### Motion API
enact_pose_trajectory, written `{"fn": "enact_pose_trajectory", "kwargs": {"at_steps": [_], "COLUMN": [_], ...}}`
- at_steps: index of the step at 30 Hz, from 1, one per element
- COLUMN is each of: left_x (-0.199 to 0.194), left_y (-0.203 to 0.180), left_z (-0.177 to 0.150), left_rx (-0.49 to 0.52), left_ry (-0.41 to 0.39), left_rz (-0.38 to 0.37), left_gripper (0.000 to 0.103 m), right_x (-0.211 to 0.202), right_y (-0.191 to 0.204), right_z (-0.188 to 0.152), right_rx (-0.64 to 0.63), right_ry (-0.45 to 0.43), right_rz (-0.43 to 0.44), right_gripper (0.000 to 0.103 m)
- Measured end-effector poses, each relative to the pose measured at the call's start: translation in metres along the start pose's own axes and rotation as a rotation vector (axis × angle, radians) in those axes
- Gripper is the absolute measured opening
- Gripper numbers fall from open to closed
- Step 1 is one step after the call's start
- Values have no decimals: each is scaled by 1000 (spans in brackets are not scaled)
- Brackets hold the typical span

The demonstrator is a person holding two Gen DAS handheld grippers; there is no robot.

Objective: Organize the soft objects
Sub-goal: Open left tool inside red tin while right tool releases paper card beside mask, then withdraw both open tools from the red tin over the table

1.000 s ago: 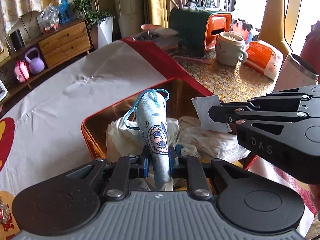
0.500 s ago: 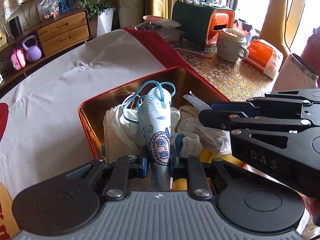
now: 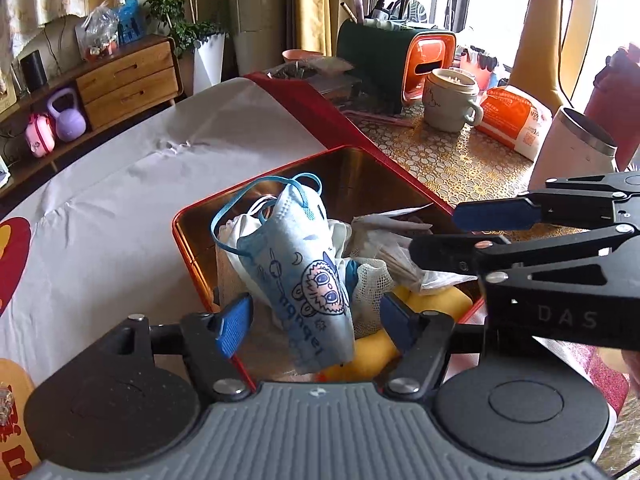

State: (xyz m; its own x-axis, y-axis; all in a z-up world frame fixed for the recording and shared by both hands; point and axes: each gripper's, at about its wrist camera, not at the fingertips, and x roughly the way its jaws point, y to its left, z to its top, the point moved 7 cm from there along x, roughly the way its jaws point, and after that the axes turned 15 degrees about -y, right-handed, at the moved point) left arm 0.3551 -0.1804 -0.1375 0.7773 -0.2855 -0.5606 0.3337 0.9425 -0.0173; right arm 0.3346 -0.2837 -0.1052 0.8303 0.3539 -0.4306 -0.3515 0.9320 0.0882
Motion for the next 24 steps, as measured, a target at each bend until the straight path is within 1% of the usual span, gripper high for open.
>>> {"fn": "enact_pose_trajectory", "kwargs": {"at_steps": [5, 7, 12, 14, 16, 20, 22, 23, 24], "left_x": [-14, -22, -45, -55, -68, -94, -109, -116, -123], "left_y": [-1, 0, 9, 12, 16, 24, 28, 30, 32], "left_z": [3, 4, 6, 6, 7, 8, 8, 8, 8], "left_rx": [13, 8, -36, -45, -57, -87, -96, -100, -104], "left_ry": [-19, -27, -52, -63, -74, -102, -117, -125, -132], "left_rz": [1, 3, 0, 0, 5, 12, 18, 20, 24], "left_gripper": [70, 72, 72, 72, 72, 73, 75, 80, 81], "right_x": [-19, -27, -46, -54, -62, -77, -84, -87, -90], "right_y": [0, 2, 11, 17, 23, 38, 47, 51, 56], "right_z": [3, 5, 12, 15, 18, 24, 27, 28, 28], "right_rx": [4, 4, -1, -7, -6, -9, -12, -15, -18], "right_ry": [-12, -21, -36, -46, -57, -80, -87, -91, -95], "right_rz": [18, 27, 44, 50, 59, 77, 89, 95, 100], "right_gripper": [50, 58, 64, 64, 70, 74, 78, 80, 82]}}
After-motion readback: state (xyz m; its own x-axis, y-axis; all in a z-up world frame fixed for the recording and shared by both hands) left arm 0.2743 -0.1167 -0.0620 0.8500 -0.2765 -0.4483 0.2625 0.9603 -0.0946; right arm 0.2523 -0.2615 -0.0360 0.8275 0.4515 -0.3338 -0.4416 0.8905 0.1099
